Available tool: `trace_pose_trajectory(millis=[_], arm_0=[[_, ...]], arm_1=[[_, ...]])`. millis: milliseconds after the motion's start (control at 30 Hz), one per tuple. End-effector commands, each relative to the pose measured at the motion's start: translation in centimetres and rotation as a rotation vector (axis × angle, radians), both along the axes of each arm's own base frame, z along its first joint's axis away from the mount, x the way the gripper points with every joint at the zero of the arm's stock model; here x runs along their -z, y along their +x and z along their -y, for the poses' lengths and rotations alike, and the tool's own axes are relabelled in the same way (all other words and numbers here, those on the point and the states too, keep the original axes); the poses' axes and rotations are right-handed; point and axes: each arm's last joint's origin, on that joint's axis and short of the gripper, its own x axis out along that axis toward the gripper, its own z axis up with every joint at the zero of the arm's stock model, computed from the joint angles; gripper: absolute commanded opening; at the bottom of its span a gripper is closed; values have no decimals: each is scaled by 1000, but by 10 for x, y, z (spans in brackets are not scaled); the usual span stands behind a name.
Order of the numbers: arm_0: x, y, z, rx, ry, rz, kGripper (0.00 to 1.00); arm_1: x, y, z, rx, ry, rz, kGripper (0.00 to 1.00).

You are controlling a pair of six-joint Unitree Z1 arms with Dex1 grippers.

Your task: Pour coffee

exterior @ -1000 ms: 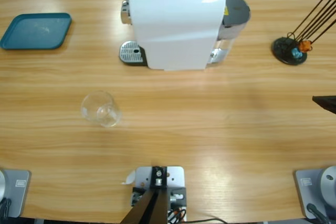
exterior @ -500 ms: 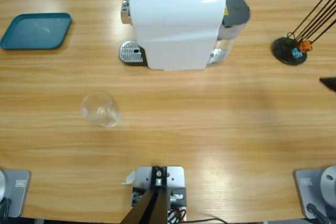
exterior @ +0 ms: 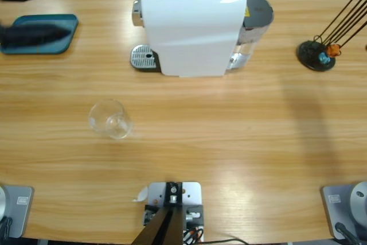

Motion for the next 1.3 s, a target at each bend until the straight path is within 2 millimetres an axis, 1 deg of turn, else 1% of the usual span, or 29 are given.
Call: trace_pose_trajectory(millis=[33,133,233,333,400,467,500,600,667,700,733,933,1033,1067,1100,1133,1300], arm_0=[[47,-32,-34,-105,3,-112,1000],[53,-37,-40,-120,-4,-123,1000],[50,-40,-44,-146,-36,-123,996],[47,-40,-44,-166,-62,-130,997],[48,-40,-44,-180,-75,-145,1000],[48,-40,-44,-184,-80,-150,1000],[48,-40,-44,-189,-84,-154,1000],[47,-39,-43,-190,-86,-156,1000],[47,-38,-42,-191,-84,-159,1000],[47,-37,-41,-191,-84,-160,1000],[47,-37,-41,-191,-86,-160,1000],[46,-34,-36,-186,-95,-175,1000],[47,-32,-35,-191,-97,-183,1000],[47,-32,-34,-191,-97,-183,1000],[47,-31,-33,-192,-97,-186,1000],[47,-30,-32,-193,-99,-187,1000],[47,-29,-31,-194,-107,-183,1000]], arm_1=[[50,28,5,130,48,-61,844],[71,38,4,138,89,-51,844],[91,50,3,139,89,-60,844],[104,61,7,154,69,-66,844],[108,64,10,169,61,-74,841],[111,67,10,171,57,-79,820],[112,69,11,166,53,-83,744],[116,74,12,166,53,-88,677],[117,75,12,152,52,-86,663],[117,75,12,153,52,-85,619],[117,76,13,156,52,-81,600],[116,80,20,173,60,-62,600],[115,81,20,159,59,-59,595],[116,81,20,154,58,-60,584],[116,81,20,150,56,-62,488],[116,82,20,146,53,-63,432],[118,84,20,138,54,-70,425]])
